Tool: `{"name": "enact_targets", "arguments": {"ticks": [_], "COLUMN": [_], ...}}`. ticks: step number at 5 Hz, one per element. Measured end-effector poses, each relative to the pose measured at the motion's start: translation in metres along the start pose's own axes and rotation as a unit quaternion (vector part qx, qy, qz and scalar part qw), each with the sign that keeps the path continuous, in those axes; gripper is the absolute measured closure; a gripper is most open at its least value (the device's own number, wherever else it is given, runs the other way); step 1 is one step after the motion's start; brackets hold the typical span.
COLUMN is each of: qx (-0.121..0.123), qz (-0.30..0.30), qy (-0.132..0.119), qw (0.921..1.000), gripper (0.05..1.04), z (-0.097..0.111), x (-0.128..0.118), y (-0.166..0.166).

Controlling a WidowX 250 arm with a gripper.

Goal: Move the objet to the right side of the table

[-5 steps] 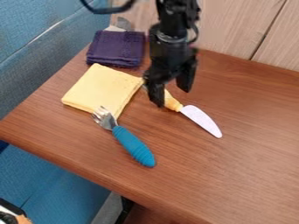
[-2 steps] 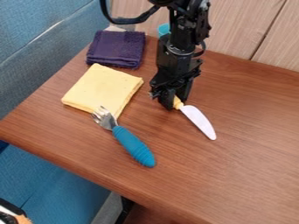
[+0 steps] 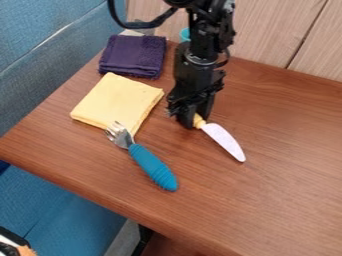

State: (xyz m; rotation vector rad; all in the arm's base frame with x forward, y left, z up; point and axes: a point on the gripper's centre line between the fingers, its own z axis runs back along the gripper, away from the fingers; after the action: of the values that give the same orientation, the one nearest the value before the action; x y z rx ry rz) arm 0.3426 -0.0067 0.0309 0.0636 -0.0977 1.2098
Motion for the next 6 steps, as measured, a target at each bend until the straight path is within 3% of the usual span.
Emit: {"name": "enact_targets", "arguments": {"ticks": [2, 3, 5, 6], "qx": [-0.042, -0.090, -0.103, -0.093], "qz": [0.019, 0.011, -0.008, -0.009], "qy": [0.016, 0.024, 0.028, 0.024], "qw": [0.9988, 0.9956, 0.9943, 0.9953], "gripper": [0.676, 0.676, 0.676, 0.676], "z": [0.031, 0.056, 0.049, 0.034], "x": [0.001, -0.006, -0.020, -0.023], "y": [-0.028, -0.062, -0.114, -0.128]}}
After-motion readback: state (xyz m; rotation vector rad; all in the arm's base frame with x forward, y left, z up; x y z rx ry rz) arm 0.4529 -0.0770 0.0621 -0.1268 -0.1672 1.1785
